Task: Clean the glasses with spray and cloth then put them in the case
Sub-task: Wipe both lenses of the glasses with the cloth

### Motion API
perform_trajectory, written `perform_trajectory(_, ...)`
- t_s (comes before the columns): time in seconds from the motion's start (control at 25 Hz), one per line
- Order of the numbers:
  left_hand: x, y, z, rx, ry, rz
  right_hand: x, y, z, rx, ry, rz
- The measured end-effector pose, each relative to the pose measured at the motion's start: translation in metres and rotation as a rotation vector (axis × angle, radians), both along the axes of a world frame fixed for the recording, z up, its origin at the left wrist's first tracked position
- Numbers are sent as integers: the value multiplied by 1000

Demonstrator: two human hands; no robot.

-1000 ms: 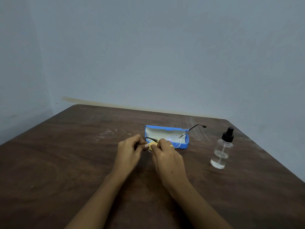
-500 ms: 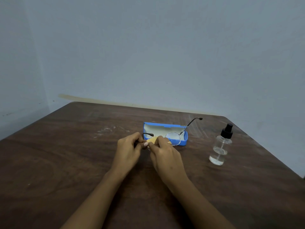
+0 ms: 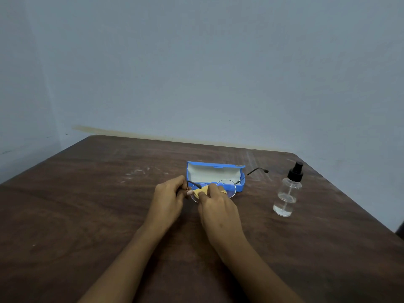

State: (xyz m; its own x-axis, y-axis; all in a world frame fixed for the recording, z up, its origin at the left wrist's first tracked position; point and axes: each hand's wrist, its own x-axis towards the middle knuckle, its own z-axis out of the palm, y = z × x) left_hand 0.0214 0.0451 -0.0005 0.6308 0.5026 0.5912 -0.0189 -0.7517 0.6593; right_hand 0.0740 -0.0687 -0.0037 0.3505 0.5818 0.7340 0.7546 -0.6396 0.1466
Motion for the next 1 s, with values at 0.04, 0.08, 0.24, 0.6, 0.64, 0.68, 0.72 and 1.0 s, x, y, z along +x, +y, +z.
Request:
perform_trajectory(0.04, 0, 0, -1, 26, 2, -15, 0, 2, -1, 5, -6, -18)
perform_trajectory(0.08, 1, 0, -2, 45, 2, -30, 1, 3, -1, 14, -5, -30)
perform_trajectory(0.24, 0, -1, -3, 85, -15, -52, 7, 4, 0, 88, 18, -11)
perform_trajectory(0.6, -1, 0, 0, 18, -60, 30, 7, 0, -2, 79, -5, 154)
perform_trajectory(0.64, -1, -1, 0, 15, -63, 31, 5, 0, -2, 78, 3, 137)
perform_trajectory(0.68, 0, 0, 0, 17, -59, 32, 3, 0, -1, 83, 12, 115)
perform_trajectory(0.72, 0, 0, -1, 15, -55, 31, 2, 0, 0, 83, 13, 88)
perform_trajectory(1.0, 0, -5, 0, 118, -35, -74, 7, 5, 0, 182, 97, -4)
